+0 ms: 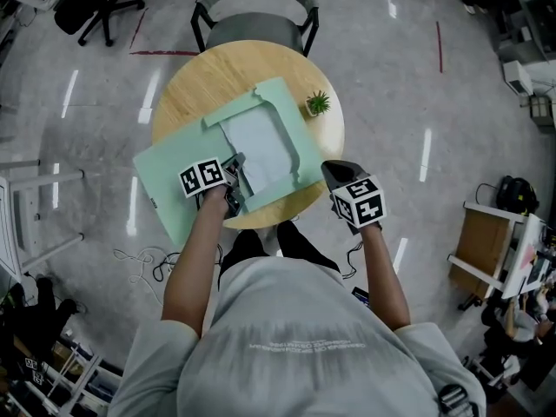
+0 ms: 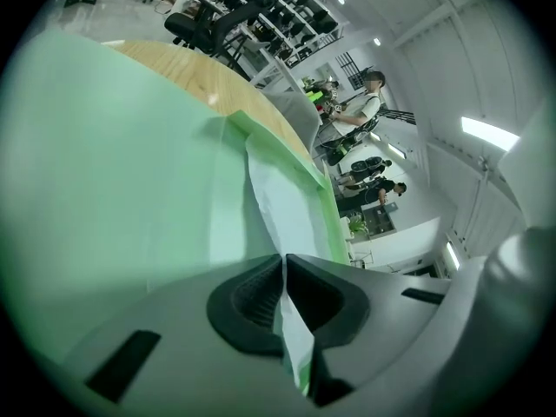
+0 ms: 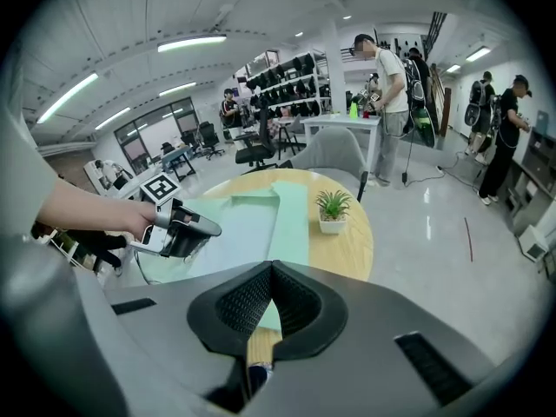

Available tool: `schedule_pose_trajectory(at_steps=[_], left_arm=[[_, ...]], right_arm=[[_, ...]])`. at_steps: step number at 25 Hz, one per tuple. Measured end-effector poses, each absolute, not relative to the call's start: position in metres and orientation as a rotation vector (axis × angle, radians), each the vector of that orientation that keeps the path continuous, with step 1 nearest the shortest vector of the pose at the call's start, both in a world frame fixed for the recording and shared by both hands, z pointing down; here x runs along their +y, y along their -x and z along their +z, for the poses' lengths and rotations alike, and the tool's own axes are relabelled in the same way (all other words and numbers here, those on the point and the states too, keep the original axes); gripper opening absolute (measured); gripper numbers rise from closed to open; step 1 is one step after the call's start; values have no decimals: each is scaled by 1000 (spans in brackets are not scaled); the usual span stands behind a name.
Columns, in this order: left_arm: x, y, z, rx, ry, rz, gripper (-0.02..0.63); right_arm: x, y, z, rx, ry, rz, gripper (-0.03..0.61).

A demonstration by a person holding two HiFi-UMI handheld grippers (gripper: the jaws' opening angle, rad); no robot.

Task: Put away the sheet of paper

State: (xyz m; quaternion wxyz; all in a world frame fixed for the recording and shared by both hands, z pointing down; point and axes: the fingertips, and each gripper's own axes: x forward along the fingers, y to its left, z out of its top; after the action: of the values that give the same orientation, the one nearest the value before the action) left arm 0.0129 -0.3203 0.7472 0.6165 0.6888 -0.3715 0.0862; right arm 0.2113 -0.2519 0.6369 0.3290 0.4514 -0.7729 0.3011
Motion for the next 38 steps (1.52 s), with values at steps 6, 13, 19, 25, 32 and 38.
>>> schedule_pose_trajectory(at_steps=[6, 13, 19, 25, 32, 38], left_arm=[[-322, -32, 750, -812, -1591, 199, 29], [-326, -41, 751, -801, -1615, 218, 29], [-329, -44, 744, -806, -1677, 263, 45], [-320, -29, 739, -850, -1735, 346, 165], [-319, 2, 725, -938, -1824, 426, 164], [-330, 32, 699, -1018, -1877, 344, 87]], right_arm=[[-247, -218, 638, -2002, -1209, 802, 28], [-240, -221, 640, -1985, -1227, 819, 28], [-234, -218, 631, -1973, -1262, 819, 28], [-225, -219, 627, -1957, -1283, 803, 28], [-231, -218, 608, -1966, -1331, 746, 28], [-254, -207, 578, -2031, -1374, 663, 28]])
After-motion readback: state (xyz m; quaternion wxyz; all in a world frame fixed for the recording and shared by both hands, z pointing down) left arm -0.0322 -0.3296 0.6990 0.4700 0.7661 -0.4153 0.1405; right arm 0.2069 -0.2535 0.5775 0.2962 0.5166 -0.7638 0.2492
